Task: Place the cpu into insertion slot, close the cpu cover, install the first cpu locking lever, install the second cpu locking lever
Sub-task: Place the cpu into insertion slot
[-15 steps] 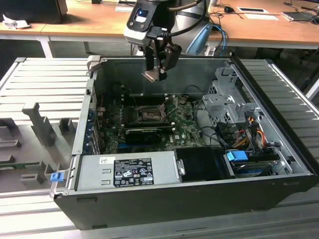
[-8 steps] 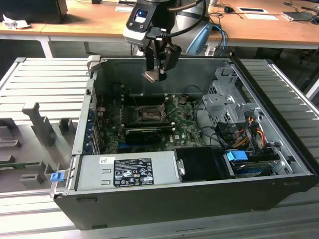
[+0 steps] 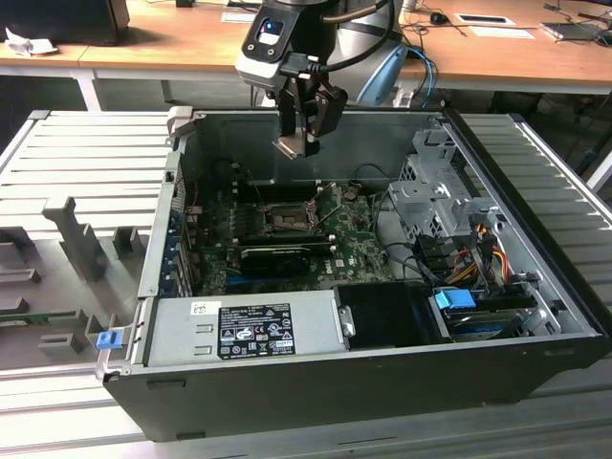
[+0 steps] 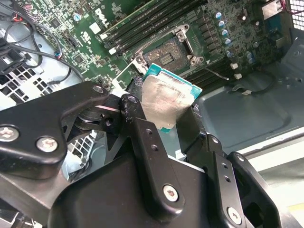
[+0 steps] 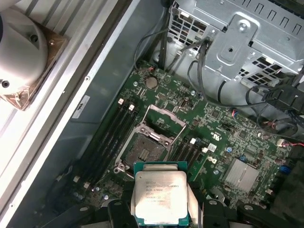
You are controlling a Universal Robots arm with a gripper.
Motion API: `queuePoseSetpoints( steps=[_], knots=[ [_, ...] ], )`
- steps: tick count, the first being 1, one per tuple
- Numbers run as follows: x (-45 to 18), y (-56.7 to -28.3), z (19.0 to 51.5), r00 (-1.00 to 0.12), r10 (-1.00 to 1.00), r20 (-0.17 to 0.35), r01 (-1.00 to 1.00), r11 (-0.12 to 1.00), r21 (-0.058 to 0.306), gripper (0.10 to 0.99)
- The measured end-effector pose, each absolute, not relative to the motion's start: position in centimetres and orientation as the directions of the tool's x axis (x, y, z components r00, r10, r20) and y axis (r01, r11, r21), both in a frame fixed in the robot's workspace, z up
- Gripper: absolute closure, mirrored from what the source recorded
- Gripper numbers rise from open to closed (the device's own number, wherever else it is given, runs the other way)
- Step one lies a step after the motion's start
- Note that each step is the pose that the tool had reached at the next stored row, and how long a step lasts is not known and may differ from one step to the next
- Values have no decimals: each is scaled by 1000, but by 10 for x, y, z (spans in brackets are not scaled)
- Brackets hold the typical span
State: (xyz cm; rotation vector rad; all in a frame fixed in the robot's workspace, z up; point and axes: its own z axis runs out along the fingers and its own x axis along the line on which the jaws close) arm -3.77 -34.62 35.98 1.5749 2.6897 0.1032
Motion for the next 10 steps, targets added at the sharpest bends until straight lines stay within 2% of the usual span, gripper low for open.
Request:
queuePoseSetpoints(
  steps=[10],
  knots=[
    [-38,-346,358,-471,882,14,881,469,69,557]
  ],
)
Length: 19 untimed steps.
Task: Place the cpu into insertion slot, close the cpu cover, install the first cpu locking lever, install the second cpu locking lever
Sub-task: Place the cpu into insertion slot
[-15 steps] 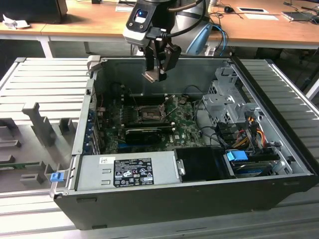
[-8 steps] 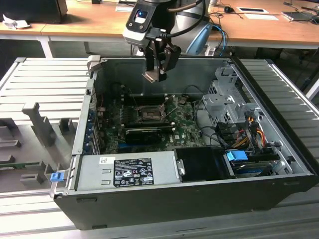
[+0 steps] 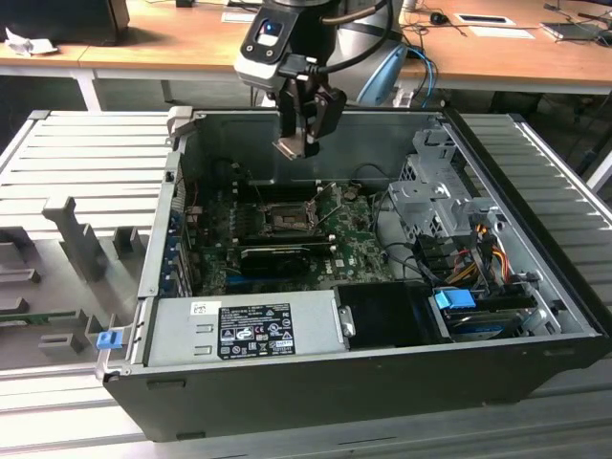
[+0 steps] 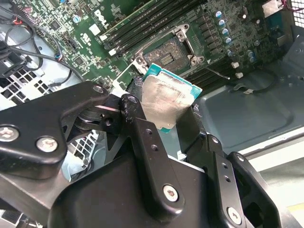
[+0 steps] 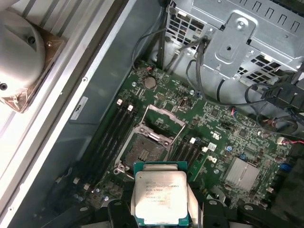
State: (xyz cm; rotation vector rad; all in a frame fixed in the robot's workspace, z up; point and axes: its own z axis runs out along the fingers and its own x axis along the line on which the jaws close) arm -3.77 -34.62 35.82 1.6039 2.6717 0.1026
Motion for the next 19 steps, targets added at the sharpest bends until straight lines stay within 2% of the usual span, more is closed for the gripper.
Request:
queuePoseSetpoints(
  steps=[8,11,13,19],
  knots=[
    [-38,-346,356,-399,917,14,915,398,69,557],
    [-38,-346,353,-278,960,14,959,277,69,557],
    [-38,-346,352,-252,968,14,966,250,68,557],
    [-38,-346,347,-236,972,13,970,235,68,557]
  ],
)
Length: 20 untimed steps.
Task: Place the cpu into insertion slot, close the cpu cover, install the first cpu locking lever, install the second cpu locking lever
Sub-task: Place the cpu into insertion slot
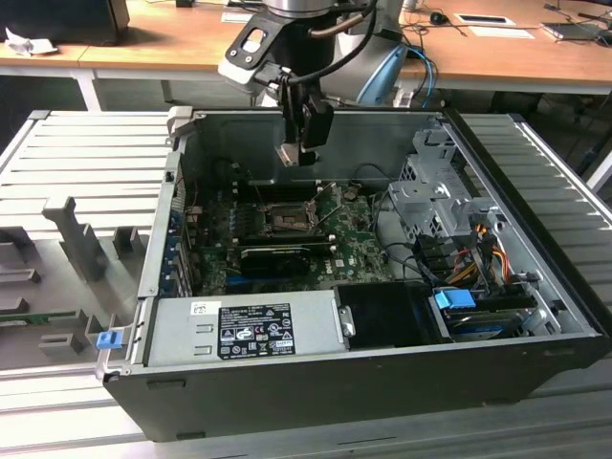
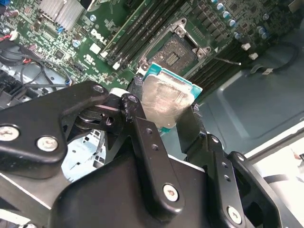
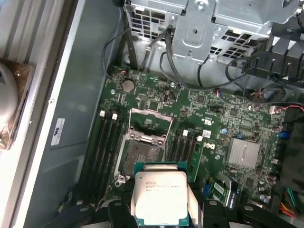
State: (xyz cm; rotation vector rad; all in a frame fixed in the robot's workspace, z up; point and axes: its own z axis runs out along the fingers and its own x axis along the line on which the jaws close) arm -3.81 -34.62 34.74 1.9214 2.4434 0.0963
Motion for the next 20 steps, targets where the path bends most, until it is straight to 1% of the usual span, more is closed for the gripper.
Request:
queuePoseSetpoints(
  steps=[4,8,10,14,20],
  knots=[
    [-38,-346,339,-231,973,13,971,230,68,557],
    [-38,-346,336,-186,983,13,980,184,68,557],
    [-38,-346,332,-156,988,13,986,155,68,557],
    [-39,-346,319,-64,998,13,996,63,68,557],
    [-41,-341,307,-57,998,13,996,56,68,557]
  ],
)
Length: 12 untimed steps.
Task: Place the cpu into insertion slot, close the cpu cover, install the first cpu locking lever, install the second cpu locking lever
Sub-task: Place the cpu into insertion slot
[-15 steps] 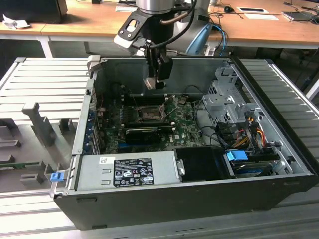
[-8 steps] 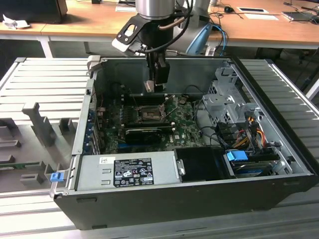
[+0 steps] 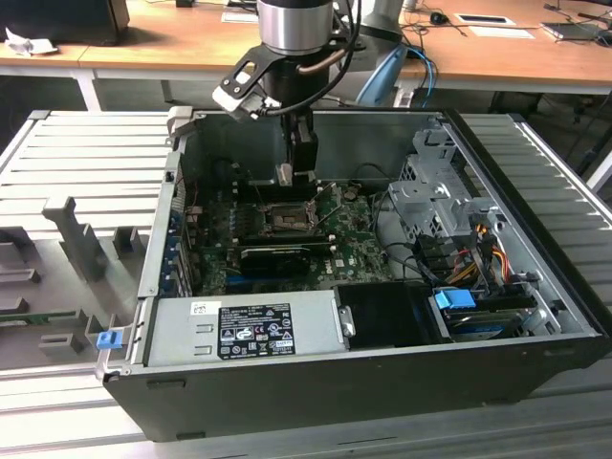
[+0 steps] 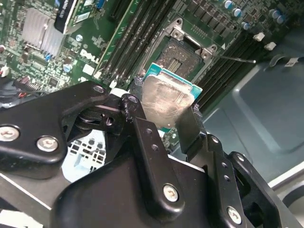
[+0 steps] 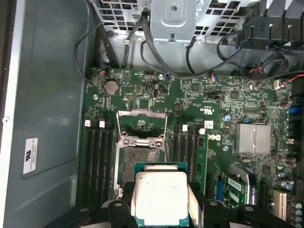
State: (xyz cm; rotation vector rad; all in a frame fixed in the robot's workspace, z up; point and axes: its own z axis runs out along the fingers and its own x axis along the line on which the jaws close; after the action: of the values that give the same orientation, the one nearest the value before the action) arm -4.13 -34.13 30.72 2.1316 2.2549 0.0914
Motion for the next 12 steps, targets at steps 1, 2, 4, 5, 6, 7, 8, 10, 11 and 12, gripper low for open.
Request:
queuePoseSetpoints(
  steps=[1,2,4,5,6,7,8,10,11,12],
  knots=[
    [-43,-340,304,-57,998,13,996,56,68,557],
    [-43,-340,301,-58,998,13,996,57,68,557],
    [-44,-339,296,-60,998,13,996,59,68,557],
    [-44,-339,294,-60,998,13,996,59,68,557],
    [-44,-339,292,-58,998,13,996,57,68,557],
    [-44,-339,288,-36,999,13,997,35,68,557],
    [-44,-339,286,-17,1000,13,998,16,68,557],
    [-44,-339,279,-6,1000,13,998,5,68,557],
    [-44,-339,276,-8,1000,13,998,7,68,557],
    [-44,-339,275,-10,1000,13,998,9,68,557]
  ],
)
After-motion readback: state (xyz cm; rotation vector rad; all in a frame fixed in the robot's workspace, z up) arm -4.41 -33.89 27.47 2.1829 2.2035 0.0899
